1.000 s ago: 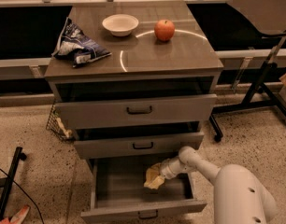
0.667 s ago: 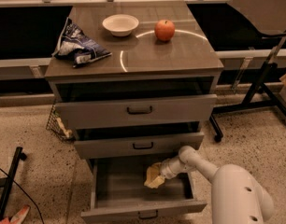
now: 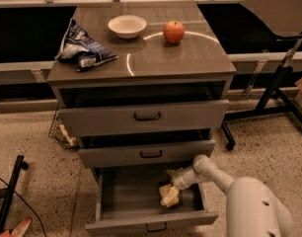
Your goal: Place sponge into bottom drawer
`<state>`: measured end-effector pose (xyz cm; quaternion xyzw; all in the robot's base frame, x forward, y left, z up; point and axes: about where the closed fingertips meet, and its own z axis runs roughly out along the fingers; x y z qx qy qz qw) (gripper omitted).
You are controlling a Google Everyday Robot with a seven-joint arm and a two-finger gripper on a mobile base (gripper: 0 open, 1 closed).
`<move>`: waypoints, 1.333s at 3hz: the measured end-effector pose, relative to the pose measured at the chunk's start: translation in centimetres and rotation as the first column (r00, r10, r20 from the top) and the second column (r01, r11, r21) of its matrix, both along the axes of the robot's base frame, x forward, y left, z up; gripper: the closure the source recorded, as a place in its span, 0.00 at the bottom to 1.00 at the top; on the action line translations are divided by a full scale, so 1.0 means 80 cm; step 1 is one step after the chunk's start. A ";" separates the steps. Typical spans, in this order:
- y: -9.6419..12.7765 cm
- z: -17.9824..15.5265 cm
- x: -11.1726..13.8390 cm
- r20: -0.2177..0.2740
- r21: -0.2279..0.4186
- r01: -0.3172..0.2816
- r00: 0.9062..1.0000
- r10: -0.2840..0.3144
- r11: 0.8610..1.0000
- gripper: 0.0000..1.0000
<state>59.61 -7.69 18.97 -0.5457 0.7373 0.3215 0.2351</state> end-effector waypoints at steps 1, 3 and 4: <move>-0.023 0.016 0.002 0.004 0.074 0.054 0.999 -0.055 0.996 0.00; -0.112 0.072 0.002 0.005 0.208 0.243 0.968 -0.250 0.947 0.00; -0.157 0.099 -0.003 0.030 0.207 0.322 0.942 -0.335 0.924 0.00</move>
Offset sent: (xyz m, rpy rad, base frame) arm 0.0080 -0.0977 0.0692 0.2359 -0.0372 -0.2635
